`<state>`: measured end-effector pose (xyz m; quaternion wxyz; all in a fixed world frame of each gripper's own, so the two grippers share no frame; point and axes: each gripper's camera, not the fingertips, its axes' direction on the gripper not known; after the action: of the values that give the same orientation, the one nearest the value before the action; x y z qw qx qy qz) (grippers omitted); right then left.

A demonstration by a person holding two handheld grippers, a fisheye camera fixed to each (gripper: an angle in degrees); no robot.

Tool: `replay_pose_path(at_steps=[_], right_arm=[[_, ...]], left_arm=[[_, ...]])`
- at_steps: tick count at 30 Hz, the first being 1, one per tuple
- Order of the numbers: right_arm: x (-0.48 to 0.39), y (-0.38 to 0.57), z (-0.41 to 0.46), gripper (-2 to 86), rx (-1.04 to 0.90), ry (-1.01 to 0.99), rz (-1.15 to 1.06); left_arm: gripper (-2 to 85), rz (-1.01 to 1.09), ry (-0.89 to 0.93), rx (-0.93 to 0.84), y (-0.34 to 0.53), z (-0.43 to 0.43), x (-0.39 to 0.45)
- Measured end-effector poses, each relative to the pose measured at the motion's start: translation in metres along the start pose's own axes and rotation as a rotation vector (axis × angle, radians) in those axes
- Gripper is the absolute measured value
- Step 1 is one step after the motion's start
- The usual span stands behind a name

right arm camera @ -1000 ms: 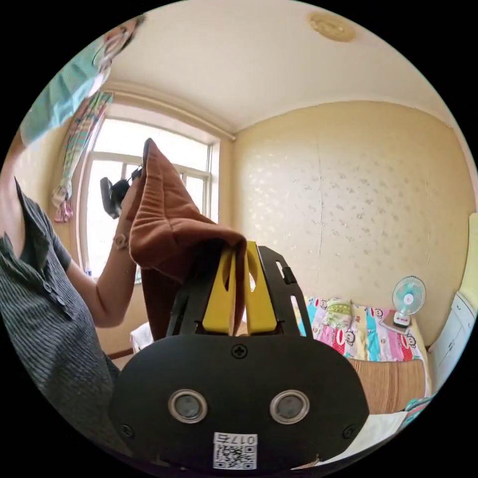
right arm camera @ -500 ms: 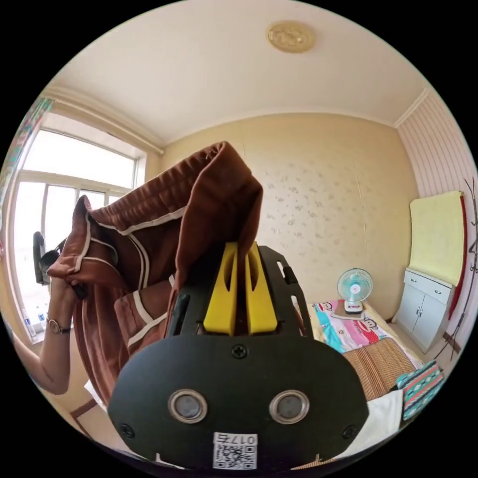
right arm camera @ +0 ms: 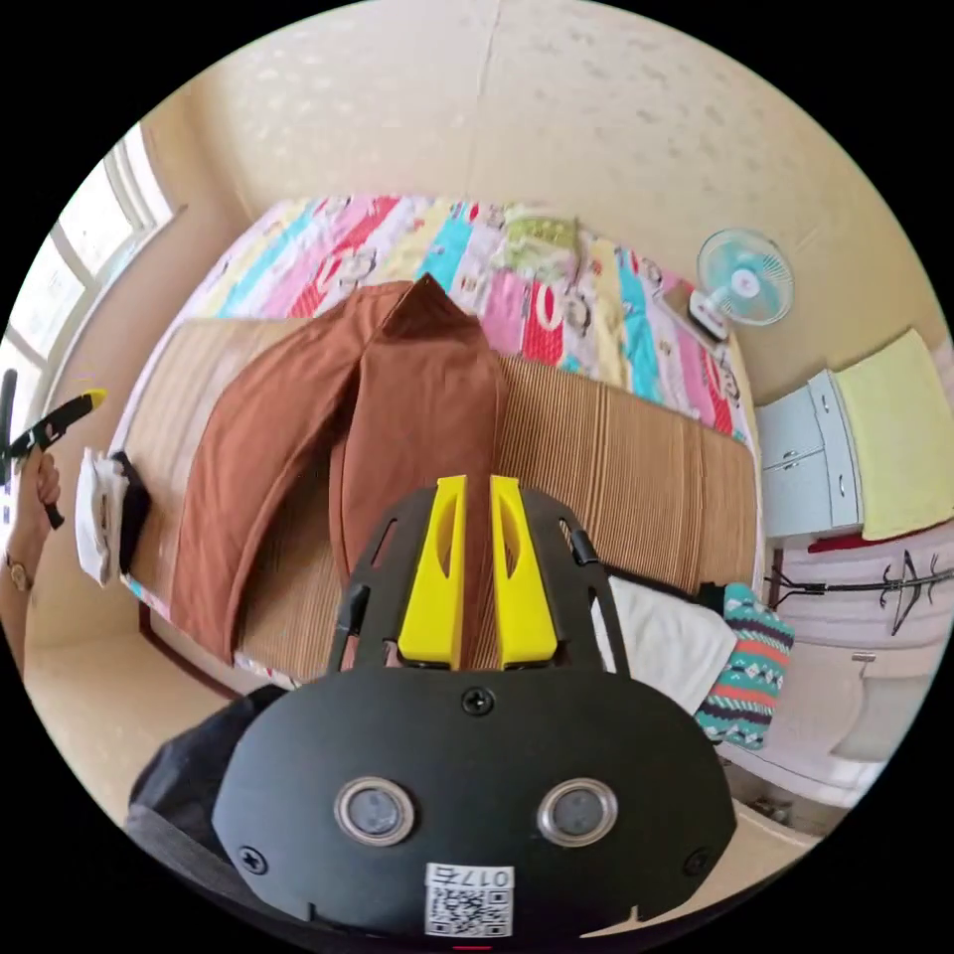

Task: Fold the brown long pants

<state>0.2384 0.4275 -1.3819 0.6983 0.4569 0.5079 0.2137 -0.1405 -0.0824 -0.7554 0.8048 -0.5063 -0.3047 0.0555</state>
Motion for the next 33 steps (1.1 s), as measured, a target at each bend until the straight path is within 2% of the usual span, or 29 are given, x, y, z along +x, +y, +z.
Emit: replay_pose_path(at_steps=[2, 4, 8, 11, 15, 18, 19, 23, 26, 27, 29, 31, 33], right_arm=[[0.01, 0.057, 0.085, 5.2, -0.205, -0.055, -0.042], [0.022, 0.094, 0.131, 5.4, -0.326, -0.1, -0.027], [0.063, 0.143, 0.193, 7.2, -0.471, -0.198, 0.04], [0.106, 0.16, 0.22, 8.7, -0.502, -0.26, 0.153], [0.153, 0.183, 0.247, 8.8, -0.549, -0.39, 0.301], [0.177, 0.2, 0.258, 8.4, -0.563, -0.608, 0.366], [0.181, 0.205, 0.259, 8.1, -0.569, -0.658, 0.347], [0.189, 0.218, 0.256, 7.9, -0.628, -0.618, 0.168], [0.212, 0.225, 0.25, 6.9, -0.615, -0.71, 0.155], [0.218, 0.226, 0.247, 6.8, -0.607, -0.715, 0.157], [0.243, 0.23, 0.237, 6.7, -0.579, -0.71, 0.151], [0.267, 0.233, 0.231, 6.7, -0.547, -0.734, 0.171], [0.297, 0.235, 0.222, 6.7, -0.472, -0.808, 0.226]], left_arm=[[7.5, -0.019, -0.015, -0.122, 0.022, 0.042, -0.02], [7.5, -0.039, -0.028, -0.252, 0.043, 0.078, -0.037], [7.6, -0.062, 0.077, -0.334, 0.07, 0.104, -0.037], [7.6, -0.013, 0.114, -0.395, 0.082, 0.126, -0.013], [8.7, 0.032, 0.336, -0.466, 0.08, 0.175, 0.029], [10.0, 0.025, 0.413, -0.533, 0.067, 0.215, 0.056], [10.1, 0.002, 0.408, -0.568, 0.062, 0.23, 0.061], [9.9, -0.024, 0.267, -0.672, 0.044, 0.261, 0.071], [5.7, -0.052, 0.254, -0.735, 0.029, 0.27, 0.07], [0.7, -0.068, 0.303, -0.735, 0.023, 0.267, 0.066], [-0.4, -0.066, 0.552, -0.72, 0.014, 0.258, 0.057], [-0.8, -0.098, 1.168, -0.553, 0.001, 0.228, 0.039], [-0.9, -0.107, 1.448, -0.397, -0.007, 0.196, 0.02]])
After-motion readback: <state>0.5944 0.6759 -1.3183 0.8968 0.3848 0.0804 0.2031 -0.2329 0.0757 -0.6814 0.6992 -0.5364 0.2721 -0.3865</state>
